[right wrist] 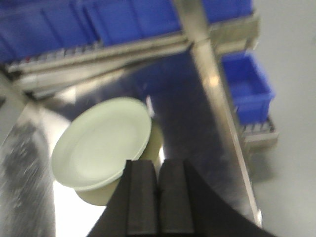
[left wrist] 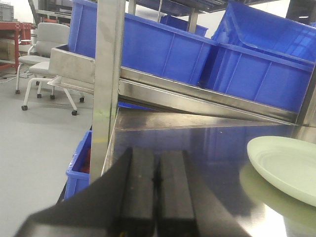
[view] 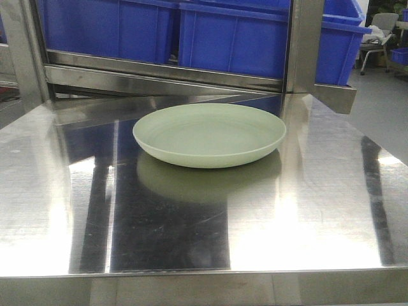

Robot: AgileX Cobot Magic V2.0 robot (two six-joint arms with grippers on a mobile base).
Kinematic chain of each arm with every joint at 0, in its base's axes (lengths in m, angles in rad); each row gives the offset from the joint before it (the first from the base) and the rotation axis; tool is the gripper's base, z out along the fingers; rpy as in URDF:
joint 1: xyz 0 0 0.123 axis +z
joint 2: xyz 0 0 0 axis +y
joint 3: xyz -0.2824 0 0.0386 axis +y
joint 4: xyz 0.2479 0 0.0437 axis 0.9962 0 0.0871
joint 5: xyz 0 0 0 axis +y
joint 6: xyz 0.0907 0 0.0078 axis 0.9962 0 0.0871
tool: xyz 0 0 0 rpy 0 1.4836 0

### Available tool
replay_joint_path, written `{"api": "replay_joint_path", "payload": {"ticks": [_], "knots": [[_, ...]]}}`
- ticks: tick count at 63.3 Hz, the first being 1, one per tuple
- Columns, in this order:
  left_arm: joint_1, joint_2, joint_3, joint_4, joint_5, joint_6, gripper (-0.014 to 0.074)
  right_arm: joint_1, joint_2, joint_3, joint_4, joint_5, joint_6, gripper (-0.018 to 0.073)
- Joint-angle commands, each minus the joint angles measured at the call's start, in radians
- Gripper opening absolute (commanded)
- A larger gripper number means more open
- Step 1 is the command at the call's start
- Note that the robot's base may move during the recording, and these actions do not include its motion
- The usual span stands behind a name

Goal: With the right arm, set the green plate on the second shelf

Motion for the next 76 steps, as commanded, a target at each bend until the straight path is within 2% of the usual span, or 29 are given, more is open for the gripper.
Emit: {"api": "replay_joint_path", "payload": {"ticks": [1,10,13,21,28,33,39,44,51,63,76], "knots": [[-0.007,-0.02,0.041,-0.008,-0.089,-0.003,0.013,0.021,0.153,-0.094,0.033,-0.101,-0.023,0.0057],[-0.007,-0.02,0.041,-0.008,-0.089,-0.003,0.013,0.021,0.377,-0.161,0.023,-0.363,-0.038,0.0057],[-0.007,-0.02,0.041,-0.008,-0.089,-0.003,0.013,0.025,0.446,-0.205,0.008,-0.377,-0.066,0.0057],[-0.007,-0.02,0.041,-0.008,-0.089,-0.003,0.013,0.085,0.667,-0.364,0.007,-0.244,-0.151,0.006],[-0.007,-0.018,0.041,-0.008,-0.089,-0.003,0.013,0.153,0.826,-0.481,0.007,-0.21,-0.25,0.0066],[-0.007,-0.018,0.041,-0.008,-0.089,-0.003,0.013,0.181,0.926,-0.573,0.007,-0.184,-0.294,0.0118],[-0.007,-0.018,0.041,-0.008,-0.089,-0.003,0.013,0.179,1.018,-0.672,0.009,-0.129,-0.289,0.0234],[-0.007,-0.018,0.041,-0.008,-0.089,-0.003,0.013,0.163,1.078,-0.748,0.044,-0.078,-0.241,0.0298],[-0.007,-0.018,0.041,-0.008,-0.089,-0.003,0.013,0.146,1.162,-0.826,0.065,-0.033,-0.214,0.0305],[-0.007,-0.018,0.041,-0.008,-0.089,-0.003,0.013,0.128,1.298,-0.925,-0.003,0.121,-0.215,0.0324],[-0.007,-0.018,0.041,-0.008,-0.089,-0.003,0.013,0.122,1.364,-0.935,0.016,0.129,-0.207,0.0353]]}}
